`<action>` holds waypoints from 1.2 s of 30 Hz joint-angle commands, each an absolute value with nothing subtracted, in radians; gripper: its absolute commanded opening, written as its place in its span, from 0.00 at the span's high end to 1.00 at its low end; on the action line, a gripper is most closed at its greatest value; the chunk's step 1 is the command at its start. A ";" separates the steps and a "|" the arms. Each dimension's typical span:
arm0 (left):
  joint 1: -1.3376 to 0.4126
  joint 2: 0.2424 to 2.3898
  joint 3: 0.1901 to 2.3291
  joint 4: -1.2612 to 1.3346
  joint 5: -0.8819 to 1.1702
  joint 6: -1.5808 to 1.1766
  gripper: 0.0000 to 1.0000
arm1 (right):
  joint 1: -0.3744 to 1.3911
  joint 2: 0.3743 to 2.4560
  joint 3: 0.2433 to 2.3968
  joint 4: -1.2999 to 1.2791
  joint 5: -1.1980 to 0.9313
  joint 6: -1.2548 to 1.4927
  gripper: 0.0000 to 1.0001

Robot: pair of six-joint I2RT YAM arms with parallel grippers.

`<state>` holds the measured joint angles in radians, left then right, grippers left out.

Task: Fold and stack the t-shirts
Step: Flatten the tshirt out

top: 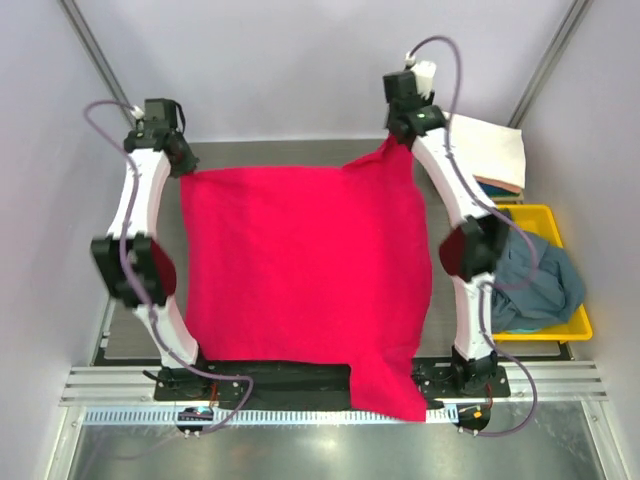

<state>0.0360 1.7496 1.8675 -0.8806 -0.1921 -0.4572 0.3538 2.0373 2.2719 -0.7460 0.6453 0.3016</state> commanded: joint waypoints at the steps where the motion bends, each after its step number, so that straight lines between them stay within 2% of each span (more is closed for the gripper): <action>1: 0.123 2.009 2.027 -1.007 -0.016 -0.446 0.78 | 0.308 2.259 2.553 -0.834 0.537 0.310 0.26; 2: 0.123 2.143 2.137 -1.041 -0.006 -0.442 0.66 | 0.307 2.308 2.625 -0.862 0.549 0.314 0.06; 3: 0.121 2.172 2.167 -1.060 -0.006 -0.442 0.60 | 0.307 2.344 2.676 -0.870 0.554 0.310 0.02; 4: 0.117 2.181 2.169 -1.054 -0.006 -0.443 0.54 | 0.305 2.335 2.659 -0.850 0.549 0.308 0.00; 5: 0.115 2.149 2.120 -1.034 -0.015 -0.446 0.33 | 0.307 2.306 2.616 -0.829 0.543 0.310 0.00; 6: 0.114 2.117 2.087 -1.013 -0.027 -0.454 0.21 | 0.307 2.271 2.476 -0.801 0.535 0.320 0.00; 7: 0.114 2.091 2.053 -0.968 -0.040 -0.460 0.12 | 0.307 2.178 2.392 -0.737 0.513 0.331 0.00; 8: 0.114 2.036 2.018 -0.956 -0.040 -0.472 0.09 | 0.307 2.128 2.308 -0.704 0.491 0.343 0.00; 9: 0.114 2.011 1.970 -0.953 -0.041 -0.479 0.09 | 0.307 2.084 2.139 -0.672 0.467 0.377 0.00; 12: 0.104 1.904 1.816 -0.942 -0.057 -0.498 0.10 | 0.308 1.913 1.844 -0.553 0.344 0.431 0.00; 18: 0.098 1.699 1.467 -0.815 -0.114 -0.596 0.12 | 0.317 1.812 1.530 -0.434 0.078 0.515 0.02; 20: 0.098 1.686 1.356 -0.781 -0.098 -0.621 0.13 | 0.322 1.815 1.490 -0.411 0.019 0.529 0.02; 24: 0.098 1.718 1.292 -0.718 -0.052 -0.650 0.16 | 0.328 1.845 1.433 -0.399 -0.021 0.531 0.02; 29: 0.098 1.828 1.328 -0.718 -0.060 -0.656 0.18 | 0.328 1.931 1.454 -0.439 -0.005 0.526 0.02; 36: 0.100 2.009 1.457 -0.726 -0.098 -0.670 0.21 | 0.324 2.114 1.614 -0.508 0.087 0.489 0.02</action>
<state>0.0967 1.9484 1.3693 -0.7555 -0.0731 -0.6537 0.3252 2.0781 1.5276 -0.4904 0.0441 0.5087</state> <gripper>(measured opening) 0.797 0.979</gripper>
